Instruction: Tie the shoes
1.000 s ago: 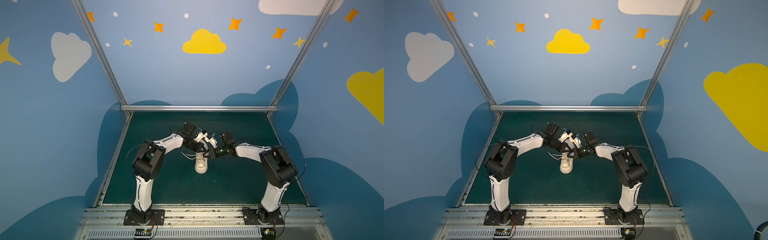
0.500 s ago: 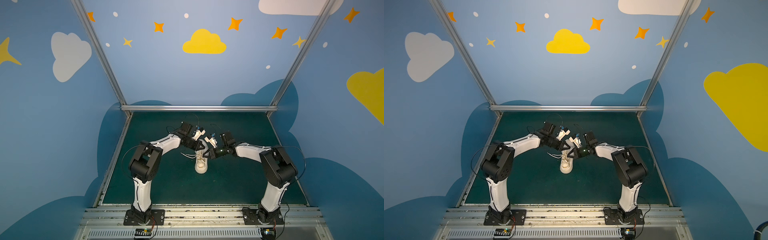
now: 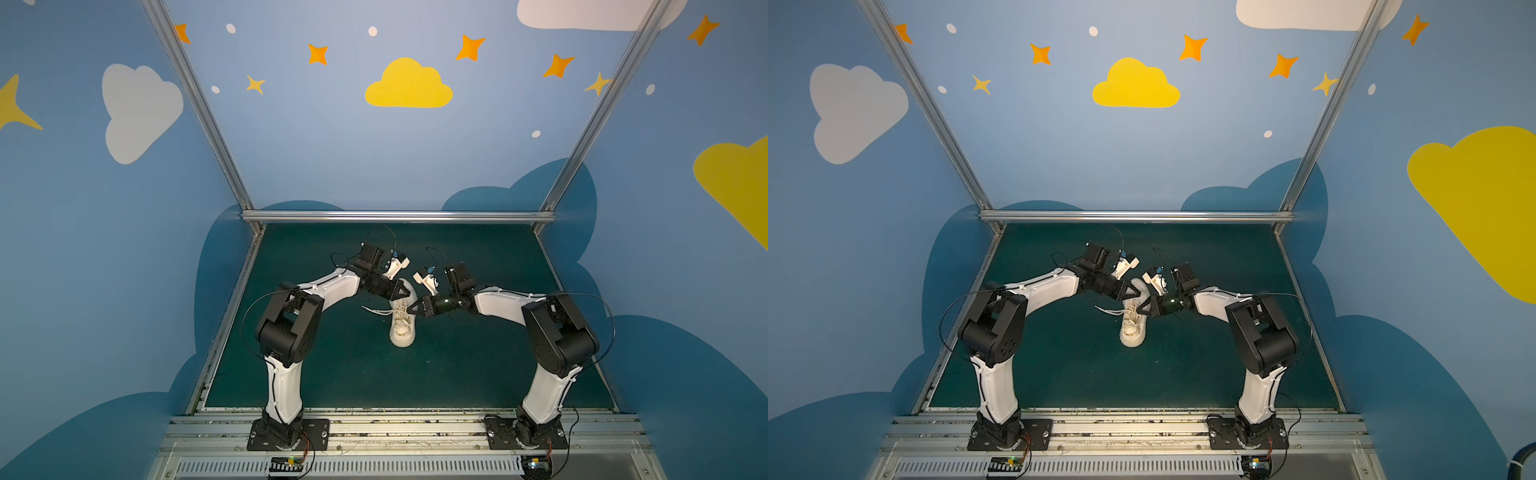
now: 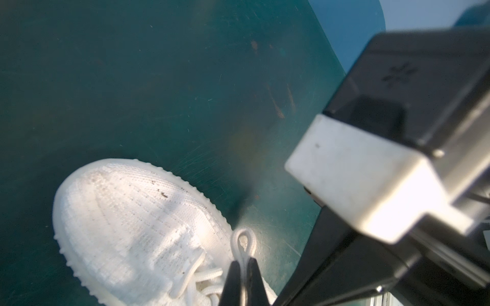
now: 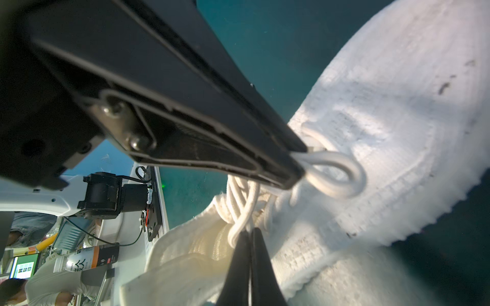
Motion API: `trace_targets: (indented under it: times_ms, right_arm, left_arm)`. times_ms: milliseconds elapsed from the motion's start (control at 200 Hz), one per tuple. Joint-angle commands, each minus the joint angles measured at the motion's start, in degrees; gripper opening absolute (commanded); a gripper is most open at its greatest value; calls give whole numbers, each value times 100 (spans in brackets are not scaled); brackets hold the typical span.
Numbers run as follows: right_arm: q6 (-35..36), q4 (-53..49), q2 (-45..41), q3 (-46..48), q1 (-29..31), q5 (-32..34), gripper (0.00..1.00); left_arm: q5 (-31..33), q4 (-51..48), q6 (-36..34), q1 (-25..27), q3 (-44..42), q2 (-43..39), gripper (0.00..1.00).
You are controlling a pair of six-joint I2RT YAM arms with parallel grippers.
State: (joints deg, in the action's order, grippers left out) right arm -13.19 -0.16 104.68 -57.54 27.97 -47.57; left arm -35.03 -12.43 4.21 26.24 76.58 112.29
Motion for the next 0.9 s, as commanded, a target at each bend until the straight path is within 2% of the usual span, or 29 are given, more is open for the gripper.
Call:
trace_targets:
  times_ms: [0, 896]
  right_arm:
    - [-43, 29, -253, 93, -50, -77, 0]
    - [247, -631, -607, 398, -225, -69, 0]
  left_arm:
    - [-130, 58, 1, -29, -73, -199, 3]
    - [26, 90, -15, -114, -187, -440, 3]
